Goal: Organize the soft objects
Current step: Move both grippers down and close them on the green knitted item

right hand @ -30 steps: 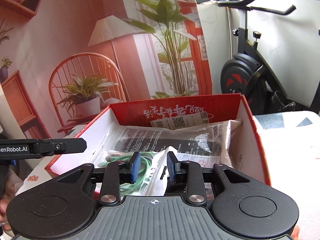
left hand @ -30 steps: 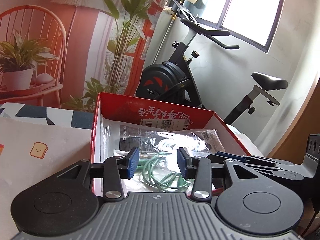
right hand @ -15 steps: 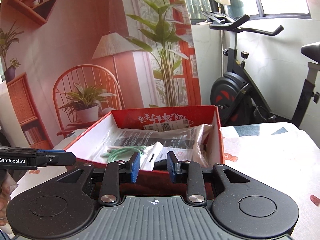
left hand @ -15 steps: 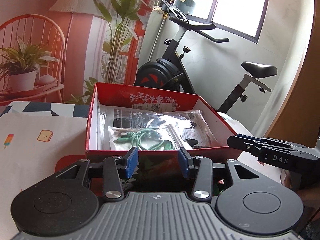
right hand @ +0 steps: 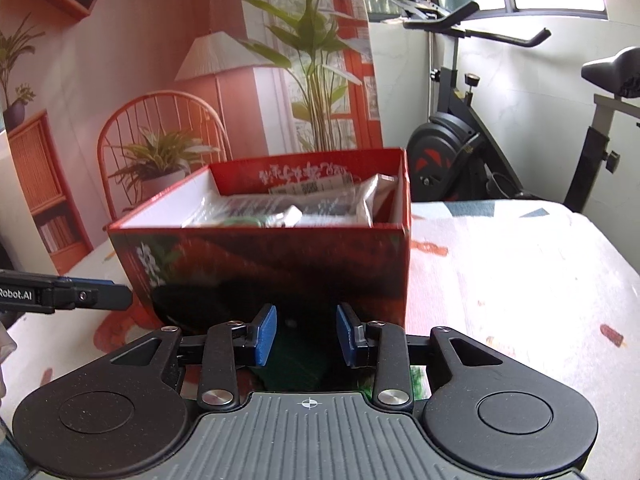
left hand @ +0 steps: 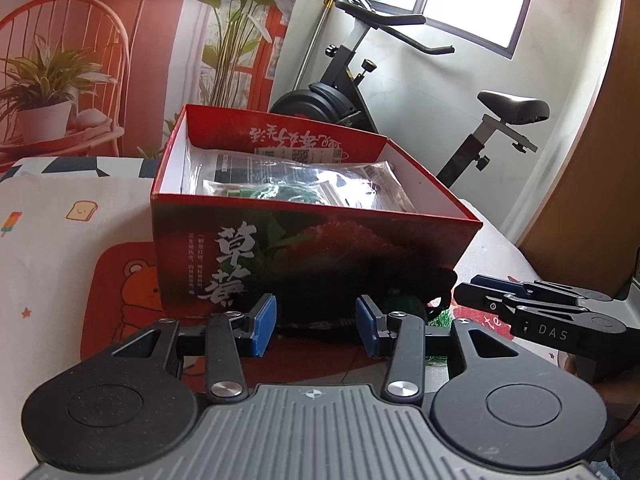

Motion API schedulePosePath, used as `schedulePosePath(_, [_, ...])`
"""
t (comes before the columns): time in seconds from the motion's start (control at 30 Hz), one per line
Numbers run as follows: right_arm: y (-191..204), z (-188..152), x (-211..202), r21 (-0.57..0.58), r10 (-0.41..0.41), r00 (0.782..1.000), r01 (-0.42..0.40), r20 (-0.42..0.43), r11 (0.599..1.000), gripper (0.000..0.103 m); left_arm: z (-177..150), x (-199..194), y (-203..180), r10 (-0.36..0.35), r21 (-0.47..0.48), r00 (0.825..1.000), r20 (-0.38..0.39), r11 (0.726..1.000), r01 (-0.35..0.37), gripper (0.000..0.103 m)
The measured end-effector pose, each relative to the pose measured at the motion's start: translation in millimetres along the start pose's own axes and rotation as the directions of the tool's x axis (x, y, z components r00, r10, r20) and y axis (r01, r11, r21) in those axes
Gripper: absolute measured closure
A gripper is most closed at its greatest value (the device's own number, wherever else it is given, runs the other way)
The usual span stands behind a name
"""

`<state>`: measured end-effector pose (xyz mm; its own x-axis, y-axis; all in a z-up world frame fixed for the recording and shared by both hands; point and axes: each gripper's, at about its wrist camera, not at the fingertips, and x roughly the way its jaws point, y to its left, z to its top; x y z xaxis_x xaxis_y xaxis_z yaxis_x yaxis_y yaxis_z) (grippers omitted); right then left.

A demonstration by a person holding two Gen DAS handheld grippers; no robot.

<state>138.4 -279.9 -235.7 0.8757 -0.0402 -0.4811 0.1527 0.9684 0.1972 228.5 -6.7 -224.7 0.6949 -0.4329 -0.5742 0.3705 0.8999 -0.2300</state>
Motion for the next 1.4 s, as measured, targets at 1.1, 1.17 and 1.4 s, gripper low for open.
schedulePosePath(1.1, [-3.9,-42.4,59.8,-0.012,0.134,0.989,-0.135,-0.065,0.991,0.056,-12.0,76.3,-34.7,-0.154,-0.046,0.981,-0.118,0.988,0.150,0.057])
schedulePosePath(1.17, [-4.4,-42.0,60.9,-0.013,0.147,0.987,-0.148,-0.071,0.989,0.056,-12.1,80.4,-36.5,-0.159,-0.046,0.980,-0.123,0.987,0.154,0.057])
schedulePosePath(1.4, [-10.7,-43.3,61.8,0.011,0.177,0.980,-0.177,-0.089,0.984,0.057,-13.9,94.2,-36.9,-0.141,-0.028,0.983,-0.119,0.990,0.138,0.056])
